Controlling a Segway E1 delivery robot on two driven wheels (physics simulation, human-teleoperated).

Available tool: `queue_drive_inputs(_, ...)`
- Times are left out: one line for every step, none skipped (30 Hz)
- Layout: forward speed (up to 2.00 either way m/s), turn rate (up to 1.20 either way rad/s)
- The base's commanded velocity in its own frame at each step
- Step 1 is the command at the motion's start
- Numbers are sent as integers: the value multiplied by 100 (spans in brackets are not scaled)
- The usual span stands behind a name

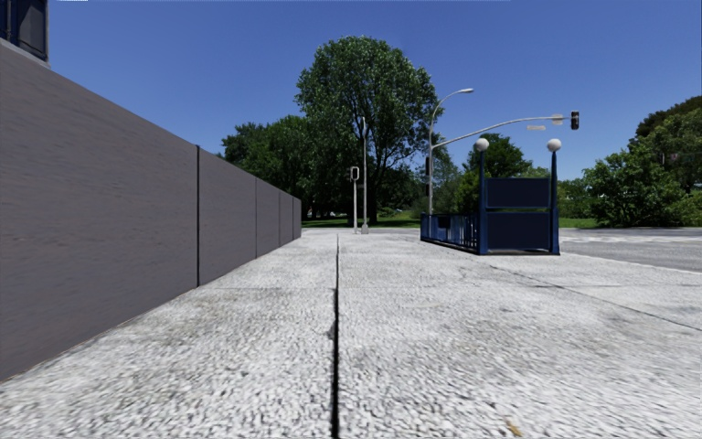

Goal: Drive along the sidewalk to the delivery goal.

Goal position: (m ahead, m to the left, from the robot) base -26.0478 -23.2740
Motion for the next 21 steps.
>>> queue_drive_inputs(200,0)
queue_drive_inputs(200,0)
queue_drive_inputs(200,0)
queue_drive_inputs(200,0)
queue_drive_inputs(200,0)
queue_drive_inputs(200,0)
queue_drive_inputs(200,0)
queue_drive_inputs(200,0)
queue_drive_inputs(200,0)
queue_drive_inputs(200,0)
queue_drive_inputs(200,0)
queue_drive_inputs(200,0)
queue_drive_inputs(200,0)
queue_drive_inputs(200,0)
queue_drive_inputs(200,0)
queue_drive_inputs(200,0)
queue_drive_inputs(200,0)
queue_drive_inputs(200,0)
queue_drive_inputs(200,0)
queue_drive_inputs(200,0)
queue_drive_inputs(200,0)
